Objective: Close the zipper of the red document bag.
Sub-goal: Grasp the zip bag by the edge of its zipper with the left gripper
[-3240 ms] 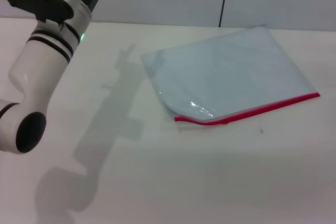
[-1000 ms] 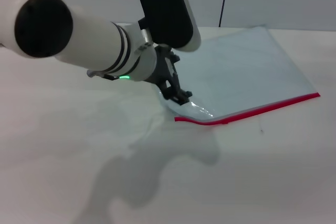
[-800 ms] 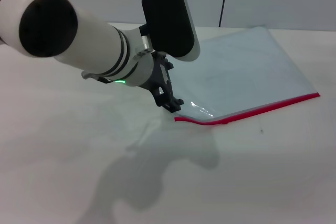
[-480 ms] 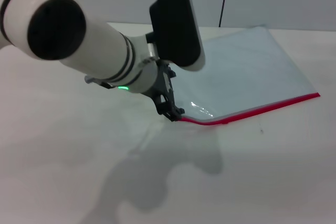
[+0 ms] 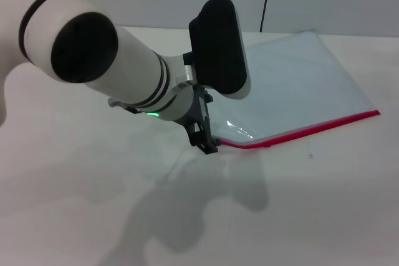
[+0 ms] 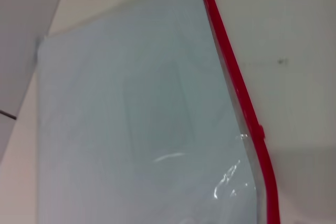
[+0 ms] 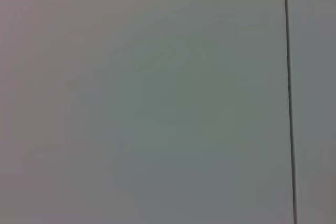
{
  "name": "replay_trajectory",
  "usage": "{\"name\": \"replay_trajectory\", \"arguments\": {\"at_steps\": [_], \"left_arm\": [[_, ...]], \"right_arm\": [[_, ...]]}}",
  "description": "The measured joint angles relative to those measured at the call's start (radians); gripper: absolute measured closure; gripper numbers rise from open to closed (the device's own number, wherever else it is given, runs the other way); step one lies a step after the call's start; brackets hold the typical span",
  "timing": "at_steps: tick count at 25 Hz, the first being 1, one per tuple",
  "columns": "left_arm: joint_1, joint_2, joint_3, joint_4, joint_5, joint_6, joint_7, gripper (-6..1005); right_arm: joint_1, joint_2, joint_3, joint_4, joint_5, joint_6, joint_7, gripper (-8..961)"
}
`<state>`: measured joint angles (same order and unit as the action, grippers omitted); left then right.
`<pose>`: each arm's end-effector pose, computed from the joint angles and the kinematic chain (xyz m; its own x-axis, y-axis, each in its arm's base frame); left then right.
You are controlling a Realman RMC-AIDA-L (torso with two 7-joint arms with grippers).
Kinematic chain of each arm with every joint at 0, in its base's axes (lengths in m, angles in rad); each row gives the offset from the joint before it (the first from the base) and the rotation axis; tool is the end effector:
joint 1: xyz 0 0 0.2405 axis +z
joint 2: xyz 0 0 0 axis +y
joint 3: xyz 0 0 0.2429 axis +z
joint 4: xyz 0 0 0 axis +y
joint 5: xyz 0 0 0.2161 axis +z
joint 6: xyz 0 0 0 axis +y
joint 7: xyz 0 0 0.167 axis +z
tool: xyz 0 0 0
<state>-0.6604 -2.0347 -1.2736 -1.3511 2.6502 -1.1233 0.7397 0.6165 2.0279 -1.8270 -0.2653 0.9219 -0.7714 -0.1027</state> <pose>-0.1220 0.3741 -0.0811 0.9198 0.0662 -0.3867 -0.1141 -0.8978 -0.4253 0.3189 0.4397 0.0435 0.6897 -0.0394 -0.7230 -0.7081 0.1715 -0.6849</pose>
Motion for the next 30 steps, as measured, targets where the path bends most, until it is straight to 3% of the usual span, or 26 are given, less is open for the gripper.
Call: {"name": "replay_trajectory", "arguments": {"at_steps": [30], "left_arm": [[-0.043,0.001,0.074,0.166,0.002,0.162,-0.004,109]], "right_arm": [[0.007,0.0,0.0,-0.001,0.0,0.014,0.0,93]]}}
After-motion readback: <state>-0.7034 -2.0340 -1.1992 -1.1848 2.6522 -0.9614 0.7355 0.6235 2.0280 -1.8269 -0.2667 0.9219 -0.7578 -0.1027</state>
